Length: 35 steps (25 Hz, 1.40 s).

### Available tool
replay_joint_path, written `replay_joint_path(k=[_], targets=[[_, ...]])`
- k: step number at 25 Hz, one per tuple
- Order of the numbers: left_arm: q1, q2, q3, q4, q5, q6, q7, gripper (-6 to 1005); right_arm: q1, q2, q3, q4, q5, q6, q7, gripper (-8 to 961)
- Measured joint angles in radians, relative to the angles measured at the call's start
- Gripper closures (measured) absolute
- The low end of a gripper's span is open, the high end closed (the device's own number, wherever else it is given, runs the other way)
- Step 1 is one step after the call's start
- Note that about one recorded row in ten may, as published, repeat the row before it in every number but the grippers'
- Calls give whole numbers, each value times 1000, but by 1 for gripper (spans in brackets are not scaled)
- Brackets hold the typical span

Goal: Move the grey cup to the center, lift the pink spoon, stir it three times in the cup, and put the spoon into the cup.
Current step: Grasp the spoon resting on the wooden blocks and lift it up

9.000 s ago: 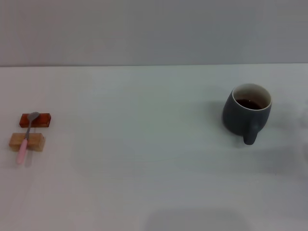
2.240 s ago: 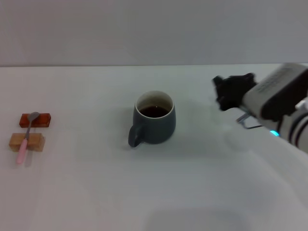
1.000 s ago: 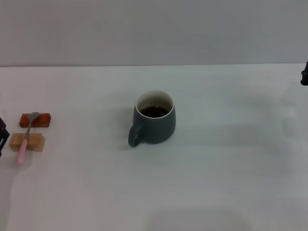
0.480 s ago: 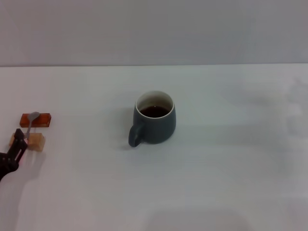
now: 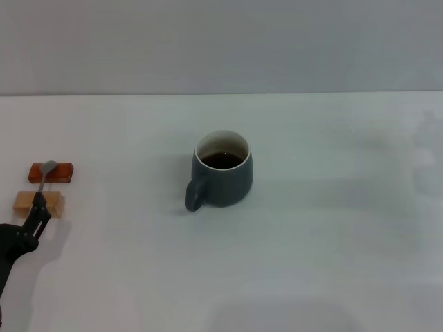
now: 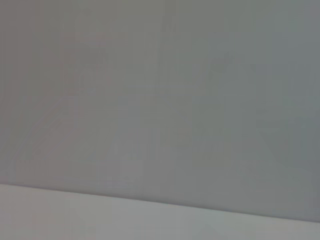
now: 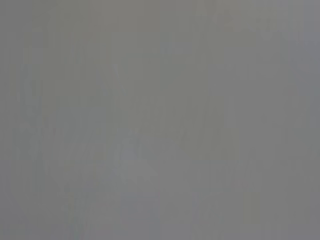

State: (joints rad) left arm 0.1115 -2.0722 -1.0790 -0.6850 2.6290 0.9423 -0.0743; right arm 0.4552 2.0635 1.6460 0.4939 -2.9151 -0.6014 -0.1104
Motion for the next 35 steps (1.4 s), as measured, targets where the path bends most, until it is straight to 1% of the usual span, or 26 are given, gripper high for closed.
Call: replay_joint_path(k=[10, 14, 17, 18, 19, 20, 21, 24, 26, 30, 35], targets=[[-2, 0, 20, -1, -13, -9, 12, 167, -3, 0, 0, 5, -2, 0, 0, 933], [-23, 0, 27, 25, -34, -19, 13, 168, -8, 0, 0, 12, -3, 0, -1, 933], [-23, 0, 27, 25, -34, -19, 13, 170, -13, 0, 0, 17, -3, 0, -4, 933], [-40, 0, 30, 45, -42, -23, 13, 170, -15, 1, 0, 20, -3, 0, -5, 933], [-40, 0, 30, 45, -42, -23, 13, 171, -18, 1, 0, 24, -3, 0, -6, 933], [-64, 0, 38, 74, -64, -30, 11, 171, -20, 1, 0, 26, -3, 0, -6, 933], [-72, 0, 42, 84, -75, -31, 12, 172, -22, 1, 0, 27, -3, 0, -6, 933], [-72, 0, 42, 84, -75, -31, 12, 173, -25, 1, -3, 31, -3, 0, -6, 933], [-93, 0, 57, 114, -100, -35, 12, 175, -32, 1, -6, 42, -3, 3, -7, 933], [-93, 0, 57, 114, -100, -35, 12, 176, -37, 1, -7, 49, -3, 3, -7, 933], [-111, 0, 58, 137, -109, -41, 10, 179, -42, 1, -8, 56, -2, 4, -8, 933]])
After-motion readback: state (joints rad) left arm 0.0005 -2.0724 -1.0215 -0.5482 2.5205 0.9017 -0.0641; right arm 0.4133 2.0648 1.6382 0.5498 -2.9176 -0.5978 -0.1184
